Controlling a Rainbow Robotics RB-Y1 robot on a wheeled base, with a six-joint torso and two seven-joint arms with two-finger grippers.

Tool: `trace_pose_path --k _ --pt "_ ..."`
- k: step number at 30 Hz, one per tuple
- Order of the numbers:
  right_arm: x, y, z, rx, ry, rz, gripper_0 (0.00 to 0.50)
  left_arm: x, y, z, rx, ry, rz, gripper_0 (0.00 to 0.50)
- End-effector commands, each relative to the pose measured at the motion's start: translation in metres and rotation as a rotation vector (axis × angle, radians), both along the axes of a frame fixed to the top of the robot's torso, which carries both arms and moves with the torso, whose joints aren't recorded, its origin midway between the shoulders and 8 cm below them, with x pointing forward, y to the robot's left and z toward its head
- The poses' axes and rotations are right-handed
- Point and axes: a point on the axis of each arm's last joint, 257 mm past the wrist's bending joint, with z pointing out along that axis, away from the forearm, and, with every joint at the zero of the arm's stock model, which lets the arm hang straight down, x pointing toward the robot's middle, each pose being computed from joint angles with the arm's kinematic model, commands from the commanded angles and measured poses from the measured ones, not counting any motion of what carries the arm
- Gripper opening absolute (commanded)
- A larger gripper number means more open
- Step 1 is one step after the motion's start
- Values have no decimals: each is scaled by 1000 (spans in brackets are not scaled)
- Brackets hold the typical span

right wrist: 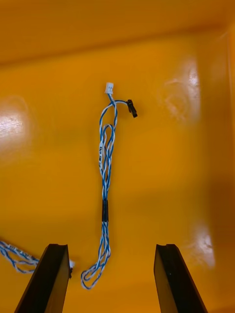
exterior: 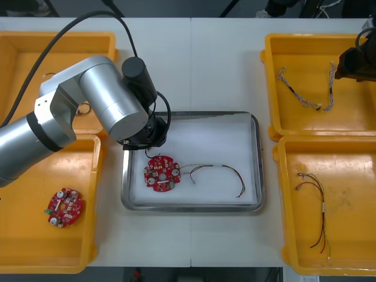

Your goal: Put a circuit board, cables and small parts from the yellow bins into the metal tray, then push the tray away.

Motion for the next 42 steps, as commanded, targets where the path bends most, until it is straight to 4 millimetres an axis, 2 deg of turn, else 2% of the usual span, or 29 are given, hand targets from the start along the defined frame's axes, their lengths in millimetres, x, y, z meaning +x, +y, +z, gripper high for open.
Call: trace_pose_path --k 1,5,8,15,23,32,34,35,36,39,42 --pt "19 15 12 47 -54 -21 500 2 -17 11 -3 -32 -50 500" --pt "23 20 -2 65 -55 -27 500 -2 -14 17 5 -24 -39 500" --pt "25 21 -12 75 -52 -27 500 -9 -8 29 32 -21 -35 500" --pt "27 22 -30 75 -47 -31 500 -20 12 74 36 -5 -19 500" --pt "24 30 -44 79 -22 -21 488 -21 62 115 101 18 -47 500" --pt "19 31 -60 72 8 -14 488 -2 118 152 118 -3 -94 500" --pt "19 30 -61 65 11 -13 430 2 130 156 124 0 -96 500" --pt "19 30 -61 64 11 -12 311 5 136 159 126 0 -99 500" --pt "18 29 -61 63 12 -11 127 8 143 163 129 -2 -99 500" --pt "17 30 -62 61 19 -6 25 17 161 170 158 -1 -94 500" --pt "14 25 -62 51 29 -6 0 22 177 169 177 21 -88 500"
